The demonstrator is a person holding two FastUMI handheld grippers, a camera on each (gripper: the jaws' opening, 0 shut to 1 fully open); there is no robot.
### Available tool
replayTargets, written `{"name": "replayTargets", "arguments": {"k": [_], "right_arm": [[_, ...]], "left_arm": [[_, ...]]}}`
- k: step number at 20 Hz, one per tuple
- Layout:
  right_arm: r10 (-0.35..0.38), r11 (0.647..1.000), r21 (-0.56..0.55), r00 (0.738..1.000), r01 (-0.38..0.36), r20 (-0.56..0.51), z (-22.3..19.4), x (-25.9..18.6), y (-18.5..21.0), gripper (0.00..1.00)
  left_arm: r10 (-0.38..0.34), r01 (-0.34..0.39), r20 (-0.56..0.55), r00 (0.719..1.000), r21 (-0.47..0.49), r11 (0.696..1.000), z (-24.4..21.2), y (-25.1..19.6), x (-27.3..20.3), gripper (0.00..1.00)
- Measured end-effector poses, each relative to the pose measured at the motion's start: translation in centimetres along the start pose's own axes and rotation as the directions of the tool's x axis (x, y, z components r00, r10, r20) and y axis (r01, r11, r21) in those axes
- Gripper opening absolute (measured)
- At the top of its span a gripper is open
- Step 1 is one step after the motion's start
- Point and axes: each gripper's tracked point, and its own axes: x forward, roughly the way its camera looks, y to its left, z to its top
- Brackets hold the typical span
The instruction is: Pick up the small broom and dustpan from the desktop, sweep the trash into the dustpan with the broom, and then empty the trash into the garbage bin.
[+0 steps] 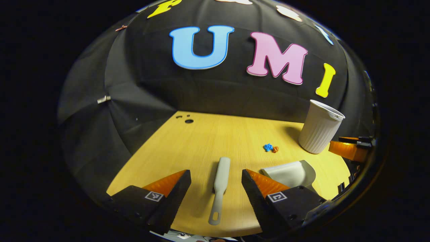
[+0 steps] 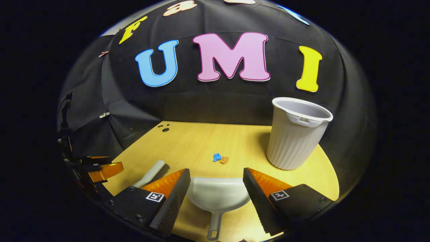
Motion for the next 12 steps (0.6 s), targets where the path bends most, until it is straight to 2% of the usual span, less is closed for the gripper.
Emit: {"name": "replayTargets", "arguments": {"k": [2,5,8,12], "right_arm": [[0.015,1.0,0.004,1.0,-0.015,-0.022,-0.8,0.4,-0.2,0.98],[0.037,0.999,0.022,0.998,-0.036,-0.055,-1.9,1.0,-0.2,0.98],[0.034,0.999,0.029,0.996,-0.031,-0.086,-3.1,1.4,-0.7,0.98],[0.027,0.999,0.035,0.991,-0.023,-0.134,-4.7,1.8,-1.1,0.99]], "left_arm": [[-0.004,0.002,-0.061,0.998,-0.042,0.999,-1.2,0.4,1.1,0.96],[0.006,-0.016,-0.18,0.984,-0.051,0.999,-3.8,1.4,3.4,0.96],[-0.013,-0.002,-0.291,0.957,-0.052,0.999,-6.1,1.4,5.0,0.96],[-0.002,0.005,-0.41,0.912,0.005,1.0,-9.1,1.0,7.3,0.96]]}}
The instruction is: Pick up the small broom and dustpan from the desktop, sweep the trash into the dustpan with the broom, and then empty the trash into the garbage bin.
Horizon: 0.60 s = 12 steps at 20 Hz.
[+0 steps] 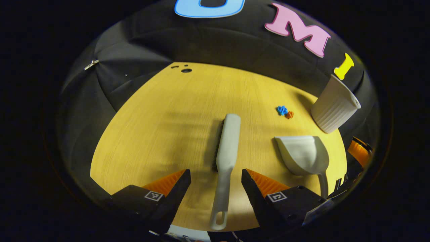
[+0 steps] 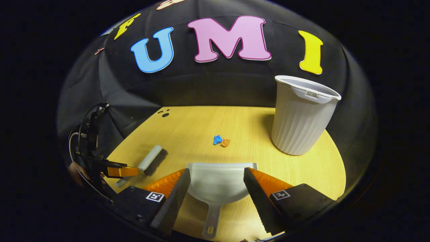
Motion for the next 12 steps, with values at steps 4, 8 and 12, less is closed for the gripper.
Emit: {"name": "replayTargets", "arguments": {"k": [4,8,12], "right_arm": [[0.019,0.999,0.041,0.997,-0.016,-0.069,-2.2,0.4,0.3,0.99],[0.025,0.997,0.073,0.991,-0.016,-0.129,-4.0,0.8,0.3,0.99],[0.029,0.996,0.086,0.985,-0.015,-0.167,-5.2,1.1,0.2,0.99]], "left_arm": [[0.021,-0.015,-0.089,0.996,0.07,0.997,-0.5,-0.8,2.7,0.96],[0.064,-0.046,-0.136,0.989,0.134,0.99,-0.2,-0.9,4.8,0.96],[0.06,-0.04,-0.146,0.987,0.137,0.99,-0.2,-1.4,6.1,0.89]]}}
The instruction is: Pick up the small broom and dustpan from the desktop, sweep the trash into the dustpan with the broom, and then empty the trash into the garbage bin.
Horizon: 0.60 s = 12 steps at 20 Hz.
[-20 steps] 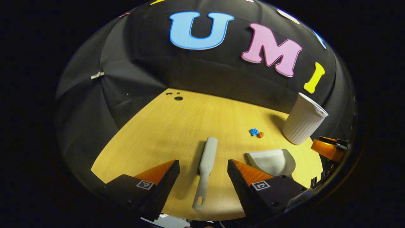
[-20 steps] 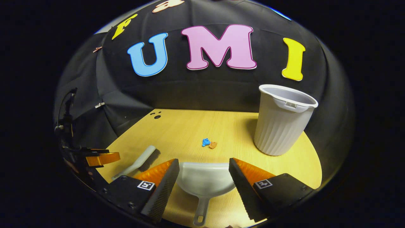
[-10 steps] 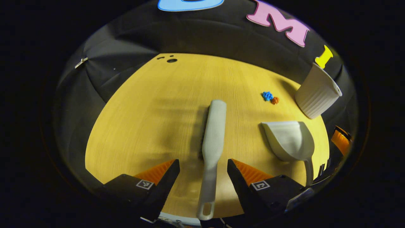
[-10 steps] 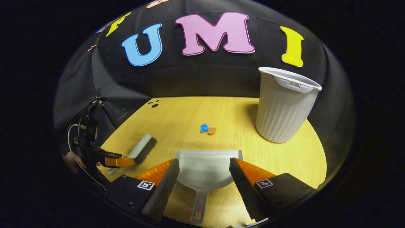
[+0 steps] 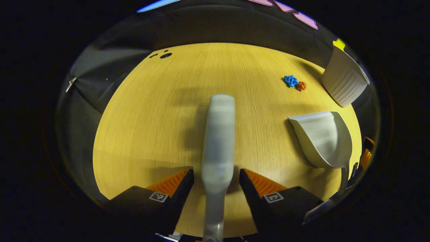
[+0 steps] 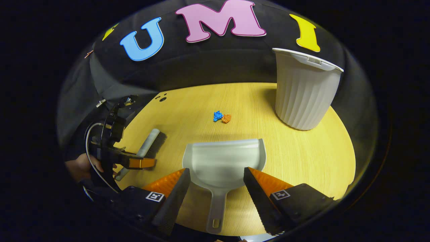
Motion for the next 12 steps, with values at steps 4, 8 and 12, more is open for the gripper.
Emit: {"name": "replayTargets", "arguments": {"k": [4,8,12], "right_arm": [[0.005,1.0,-0.001,1.0,-0.005,-0.027,-0.6,0.4,0.1,0.99],[0.021,1.0,-0.001,0.998,-0.021,-0.066,-1.5,1.0,0.4,0.99],[0.038,0.999,0.024,0.993,-0.036,-0.112,-2.5,1.6,0.6,0.99]], "left_arm": [[0.011,-0.011,0.0,1.0,-0.002,1.0,-0.4,0.2,0.3,0.64],[0.016,-0.016,0.008,1.0,-0.012,1.0,-0.4,0.4,0.4,0.56],[0.015,-0.015,0.024,1.0,-0.014,1.0,-0.2,0.2,0.4,0.4]]}}
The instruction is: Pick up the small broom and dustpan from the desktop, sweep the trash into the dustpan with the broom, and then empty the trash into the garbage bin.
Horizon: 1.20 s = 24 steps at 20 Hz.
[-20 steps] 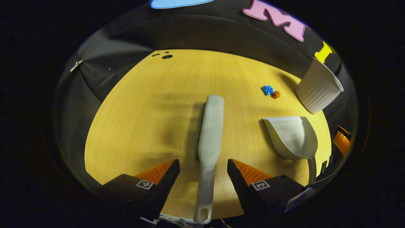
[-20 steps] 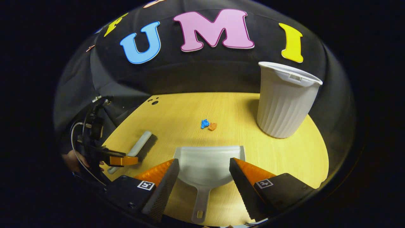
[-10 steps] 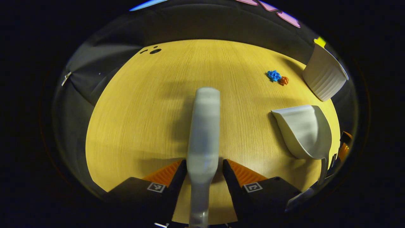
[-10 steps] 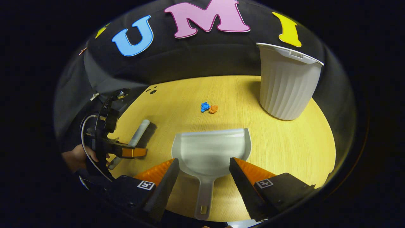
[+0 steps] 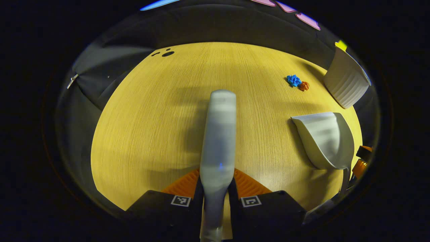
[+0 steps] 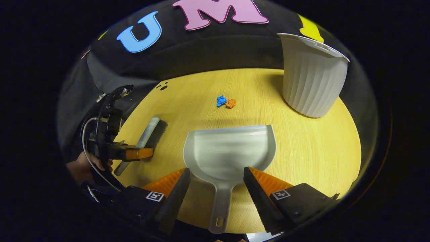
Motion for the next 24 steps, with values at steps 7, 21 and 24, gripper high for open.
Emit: {"name": "replayTargets", "arguments": {"k": [7,21,24], "right_arm": [[-0.026,1.0,-0.009,0.998,0.026,-0.049,-1.2,0.3,-0.6,0.99],[-0.131,0.985,0.084,0.969,0.151,-0.207,-6.0,2.5,-2.6,0.99],[-0.156,0.984,0.055,0.964,0.172,-0.215,-6.3,3.9,-2.8,0.99]], "left_arm": [[-0.003,0.008,0.082,0.997,-0.066,0.998,0.8,0.4,-0.2,0.26],[-0.025,0.038,0.191,0.981,-0.069,0.997,1.3,1.4,-6.6,0.25],[-0.023,0.037,0.189,0.982,-0.071,0.997,1.0,1.6,-7.0,0.26]]}}
